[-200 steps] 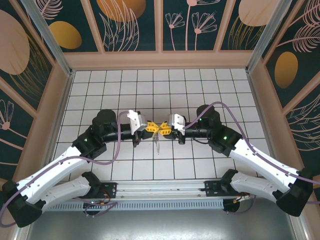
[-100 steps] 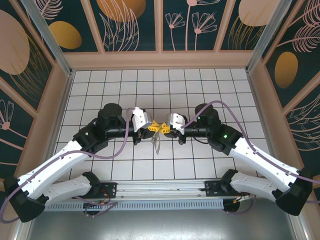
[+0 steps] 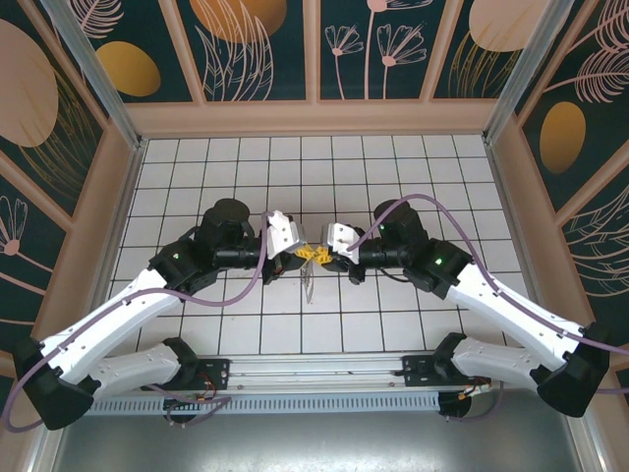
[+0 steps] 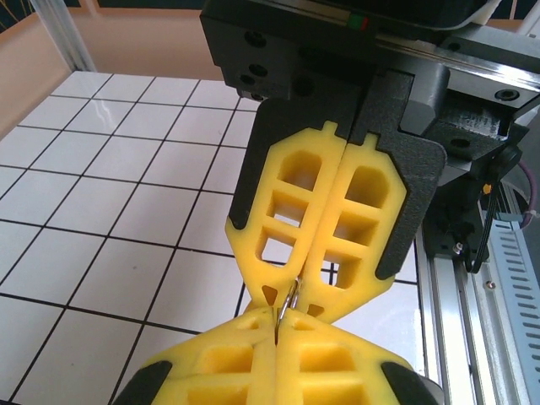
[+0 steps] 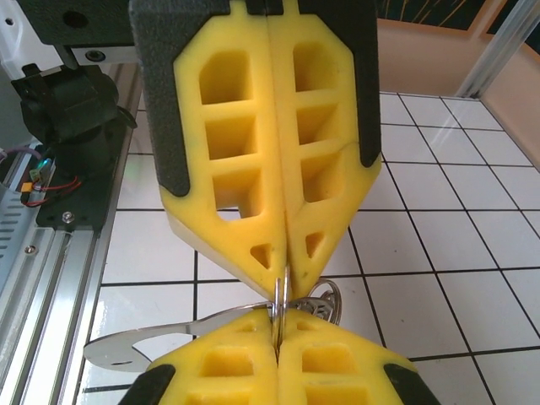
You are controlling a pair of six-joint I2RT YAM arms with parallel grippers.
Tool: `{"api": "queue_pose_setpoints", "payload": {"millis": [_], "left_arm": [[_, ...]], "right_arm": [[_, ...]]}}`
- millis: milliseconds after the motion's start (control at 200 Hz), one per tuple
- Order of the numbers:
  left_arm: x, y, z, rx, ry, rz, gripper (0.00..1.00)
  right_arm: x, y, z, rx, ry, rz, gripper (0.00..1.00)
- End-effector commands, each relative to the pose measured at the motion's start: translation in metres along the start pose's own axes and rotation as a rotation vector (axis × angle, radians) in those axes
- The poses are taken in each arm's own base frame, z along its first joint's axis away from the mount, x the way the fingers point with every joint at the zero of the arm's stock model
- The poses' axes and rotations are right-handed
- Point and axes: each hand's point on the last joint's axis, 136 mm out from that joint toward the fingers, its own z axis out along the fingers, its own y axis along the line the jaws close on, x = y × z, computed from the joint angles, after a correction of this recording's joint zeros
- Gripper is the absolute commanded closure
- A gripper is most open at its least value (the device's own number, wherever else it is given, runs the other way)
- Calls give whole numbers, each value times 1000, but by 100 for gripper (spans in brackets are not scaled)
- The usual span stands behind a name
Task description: Put the keys on the keyring
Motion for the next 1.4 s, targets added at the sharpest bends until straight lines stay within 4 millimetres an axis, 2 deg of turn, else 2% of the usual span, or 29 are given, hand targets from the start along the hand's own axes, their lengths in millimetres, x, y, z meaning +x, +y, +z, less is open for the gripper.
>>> {"api": "queue_pose_setpoints", "payload": {"millis": [0,175,465,801,1081,1396], "left_arm": [[-17,-12,-7,46,-120,1,100],[-33,-21,-14,80,-256,-13,100],[-52,-32,-27,125,-428,-2,100],[-49,-34,-25,143,-469,-22,100],[-48,-29,-24,110,-452,-8,100],[-50,-29,-26,99,-434,6,100]], "right_arm": [[-25,-10,-7,56,-77,-49,95],[-28,-6,-13,62,-130,-41,78],[-41,0,-26,63,-222,-52,80],[-52,9,-36,26,-320,-58,82],[-49,11,-41,28,-309,-44,73],[-39,12,-41,34,-274,-27,90]]}}
